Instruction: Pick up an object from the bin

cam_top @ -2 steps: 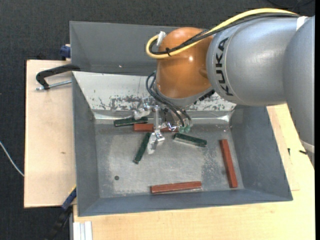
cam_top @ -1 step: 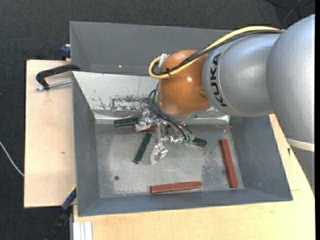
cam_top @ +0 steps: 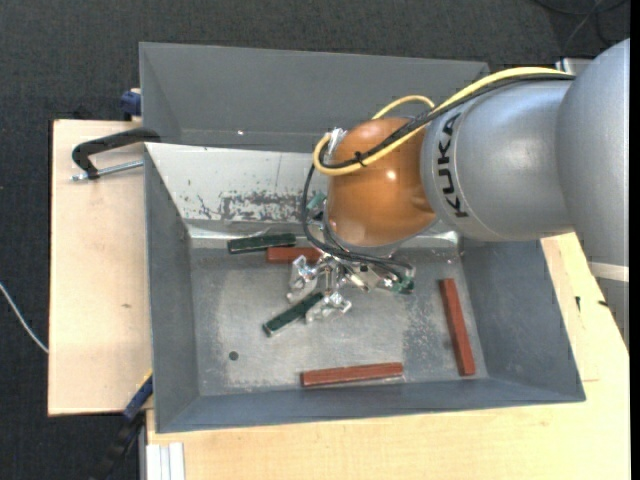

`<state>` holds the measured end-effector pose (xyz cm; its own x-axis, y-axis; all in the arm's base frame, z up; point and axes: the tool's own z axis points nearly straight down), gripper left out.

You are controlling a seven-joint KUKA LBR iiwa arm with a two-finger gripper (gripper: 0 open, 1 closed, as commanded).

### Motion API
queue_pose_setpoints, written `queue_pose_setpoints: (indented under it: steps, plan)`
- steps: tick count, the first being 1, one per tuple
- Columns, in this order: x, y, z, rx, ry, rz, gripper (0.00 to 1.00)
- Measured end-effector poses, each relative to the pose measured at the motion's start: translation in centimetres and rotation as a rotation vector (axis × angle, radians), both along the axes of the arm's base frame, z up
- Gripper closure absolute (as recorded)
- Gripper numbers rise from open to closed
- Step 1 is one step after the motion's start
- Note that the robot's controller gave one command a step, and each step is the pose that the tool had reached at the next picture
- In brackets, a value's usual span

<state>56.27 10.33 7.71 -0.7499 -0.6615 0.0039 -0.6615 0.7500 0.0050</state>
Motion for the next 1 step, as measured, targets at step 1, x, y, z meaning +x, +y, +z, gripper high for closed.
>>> queue_pose_setpoints:
  steps: [1]
  plan:
    - [0.03, -0.02, 0.01, 0.0, -0.001, 0.0, 1.0]
